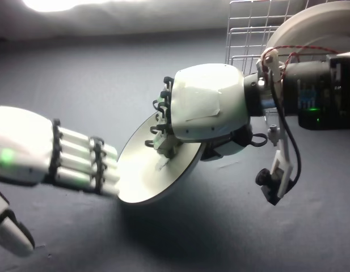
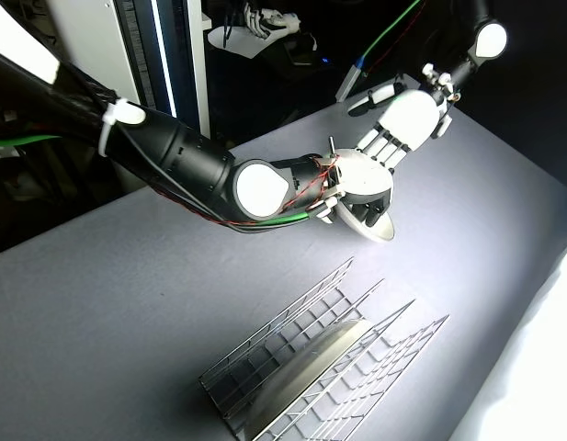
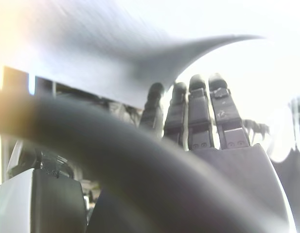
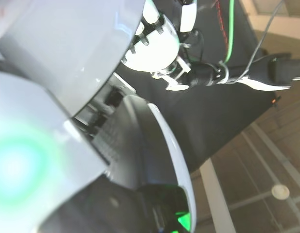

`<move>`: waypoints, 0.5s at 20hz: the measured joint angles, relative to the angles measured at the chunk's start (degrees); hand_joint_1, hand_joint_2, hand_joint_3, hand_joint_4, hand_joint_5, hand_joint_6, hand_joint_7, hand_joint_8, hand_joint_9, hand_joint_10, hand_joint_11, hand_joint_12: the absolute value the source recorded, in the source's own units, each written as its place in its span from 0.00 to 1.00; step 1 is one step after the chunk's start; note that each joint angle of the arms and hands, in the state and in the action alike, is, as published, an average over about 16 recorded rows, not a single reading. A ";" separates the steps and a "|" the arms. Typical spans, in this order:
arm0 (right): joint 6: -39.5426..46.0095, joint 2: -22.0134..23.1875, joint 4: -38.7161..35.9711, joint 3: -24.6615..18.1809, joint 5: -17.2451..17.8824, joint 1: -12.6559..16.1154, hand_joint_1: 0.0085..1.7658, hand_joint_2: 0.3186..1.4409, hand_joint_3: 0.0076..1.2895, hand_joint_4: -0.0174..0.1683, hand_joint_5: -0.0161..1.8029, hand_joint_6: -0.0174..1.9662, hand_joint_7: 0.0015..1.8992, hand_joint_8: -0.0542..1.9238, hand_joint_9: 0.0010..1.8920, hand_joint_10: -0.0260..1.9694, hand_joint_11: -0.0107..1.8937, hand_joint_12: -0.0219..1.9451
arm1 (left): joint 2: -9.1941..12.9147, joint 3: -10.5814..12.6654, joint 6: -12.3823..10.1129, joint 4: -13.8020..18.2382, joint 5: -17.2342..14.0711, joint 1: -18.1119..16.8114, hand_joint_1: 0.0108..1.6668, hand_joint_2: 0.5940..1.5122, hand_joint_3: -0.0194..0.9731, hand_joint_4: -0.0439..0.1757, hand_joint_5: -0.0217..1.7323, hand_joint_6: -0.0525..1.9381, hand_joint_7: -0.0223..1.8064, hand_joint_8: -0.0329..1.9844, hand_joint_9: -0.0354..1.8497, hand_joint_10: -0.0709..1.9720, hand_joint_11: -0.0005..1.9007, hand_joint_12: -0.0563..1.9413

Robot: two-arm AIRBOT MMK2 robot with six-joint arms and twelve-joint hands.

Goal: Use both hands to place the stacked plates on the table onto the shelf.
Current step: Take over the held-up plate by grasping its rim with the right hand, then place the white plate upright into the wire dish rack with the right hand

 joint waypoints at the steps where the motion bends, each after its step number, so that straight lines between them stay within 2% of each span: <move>1: -0.06 0.46 0.86 -0.50 -0.19 0.21 0.72 0.55 0.01 0.06 0.50 0.30 0.53 0.28 0.52 0.50 0.47 0.57 | 0.74 -0.27 -0.40 0.06 0.03 -0.77 0.00 0.55 0.04 0.23 0.02 0.03 0.01 0.01 0.03 0.04 0.01 0.03; 5: -0.31 2.35 4.98 -2.78 -0.95 1.03 0.74 0.55 0.01 0.07 0.53 0.35 0.56 0.31 0.53 0.53 0.46 0.57 | 3.90 -1.23 -1.49 0.50 0.47 -3.84 0.00 0.55 0.04 0.22 0.02 0.03 0.02 0.02 0.03 0.04 0.01 0.03; 10: -0.55 4.65 11.50 -5.86 -1.82 2.01 0.75 0.55 0.01 0.08 0.55 0.41 0.57 0.36 0.53 0.54 0.45 0.58 | 7.71 -2.06 0.32 1.52 2.80 -7.07 0.00 0.54 0.04 0.22 0.02 0.02 0.02 0.02 0.03 0.04 0.01 0.03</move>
